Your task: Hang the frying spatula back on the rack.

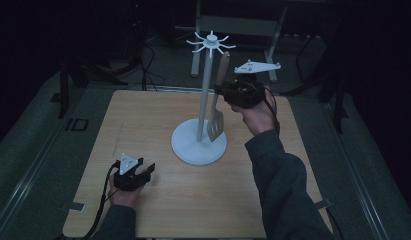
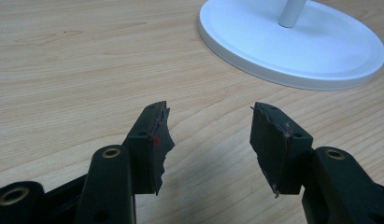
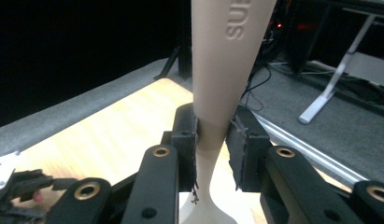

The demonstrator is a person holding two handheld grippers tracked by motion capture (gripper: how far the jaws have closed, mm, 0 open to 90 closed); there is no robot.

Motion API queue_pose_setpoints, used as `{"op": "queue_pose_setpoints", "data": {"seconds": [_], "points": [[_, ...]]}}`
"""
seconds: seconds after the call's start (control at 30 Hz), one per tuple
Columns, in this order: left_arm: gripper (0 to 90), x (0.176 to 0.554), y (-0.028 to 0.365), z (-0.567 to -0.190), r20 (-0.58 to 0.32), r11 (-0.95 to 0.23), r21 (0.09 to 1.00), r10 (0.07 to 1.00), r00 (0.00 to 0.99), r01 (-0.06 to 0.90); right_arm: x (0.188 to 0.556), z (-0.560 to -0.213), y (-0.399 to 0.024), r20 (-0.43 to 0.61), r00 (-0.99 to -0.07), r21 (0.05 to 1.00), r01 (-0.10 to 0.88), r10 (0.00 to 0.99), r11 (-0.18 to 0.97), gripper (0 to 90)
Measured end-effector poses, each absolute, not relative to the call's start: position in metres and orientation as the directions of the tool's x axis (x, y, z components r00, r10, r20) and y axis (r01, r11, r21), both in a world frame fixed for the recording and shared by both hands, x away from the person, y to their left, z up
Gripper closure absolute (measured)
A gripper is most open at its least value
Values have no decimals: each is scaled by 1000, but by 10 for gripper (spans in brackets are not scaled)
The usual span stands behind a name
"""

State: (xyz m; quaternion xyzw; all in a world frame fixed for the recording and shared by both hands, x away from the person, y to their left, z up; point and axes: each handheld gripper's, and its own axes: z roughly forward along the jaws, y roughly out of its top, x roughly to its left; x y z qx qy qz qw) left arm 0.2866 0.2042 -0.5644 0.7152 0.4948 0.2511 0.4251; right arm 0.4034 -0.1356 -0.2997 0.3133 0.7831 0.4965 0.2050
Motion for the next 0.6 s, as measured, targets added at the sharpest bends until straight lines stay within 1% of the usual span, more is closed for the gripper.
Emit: {"op": "queue_pose_setpoints", "data": {"seconds": [0.07, 0.13, 0.23, 0.33, 0.47, 0.6], "points": [[471, 287, 204, -564, -61, -149, 857, 921, 384, 494, 403, -301, -136, -13, -709, 911, 283, 705, 301, 706], [471, 287, 204, -564, -61, -149, 857, 921, 384, 494, 402, -303, -136, -22, -705, 916, 269, 708, 297, 610], [471, 287, 204, -564, -62, -149, 856, 921, 384, 495, 399, -304, -135, -49, -700, 915, 255, 713, 313, 527], [470, 287, 204, -564, -61, -149, 856, 921, 384, 494, 398, -306, -136, -46, -692, 918, 255, 720, 304, 457], [471, 287, 204, -564, -61, -149, 856, 921, 384, 495, 395, -308, -139, -34, -684, 919, 264, 728, 292, 393], [471, 287, 204, -564, -61, -149, 856, 922, 383, 494, 394, -311, -142, -33, -680, 921, 264, 733, 287, 359]]}}
